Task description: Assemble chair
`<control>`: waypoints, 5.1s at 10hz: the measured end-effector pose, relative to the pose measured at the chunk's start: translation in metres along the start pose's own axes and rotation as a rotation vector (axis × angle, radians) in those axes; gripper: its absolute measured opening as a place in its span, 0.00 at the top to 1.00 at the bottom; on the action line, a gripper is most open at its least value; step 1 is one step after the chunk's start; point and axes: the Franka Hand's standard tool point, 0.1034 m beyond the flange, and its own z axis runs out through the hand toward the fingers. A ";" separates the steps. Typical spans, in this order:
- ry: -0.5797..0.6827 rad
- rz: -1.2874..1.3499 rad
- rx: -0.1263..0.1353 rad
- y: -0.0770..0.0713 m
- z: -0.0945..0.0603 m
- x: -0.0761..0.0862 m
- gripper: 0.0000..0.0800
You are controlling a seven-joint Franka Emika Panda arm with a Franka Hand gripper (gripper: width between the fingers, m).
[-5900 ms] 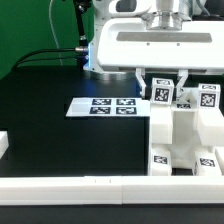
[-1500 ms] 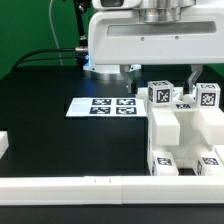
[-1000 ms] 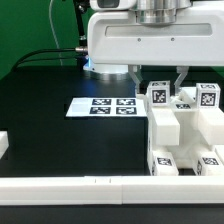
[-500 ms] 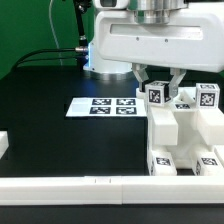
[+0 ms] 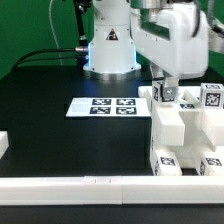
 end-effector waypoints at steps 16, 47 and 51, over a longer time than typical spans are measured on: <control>0.010 -0.940 -0.009 -0.015 0.008 0.021 0.19; -0.019 -1.093 -0.076 0.000 0.003 -0.004 0.65; -0.005 -0.825 -0.078 -0.003 0.003 -0.004 0.65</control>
Offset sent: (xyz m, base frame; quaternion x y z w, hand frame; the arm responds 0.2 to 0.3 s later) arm 0.0000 0.0000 0.0000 0.0000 0.0000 0.0000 1.0000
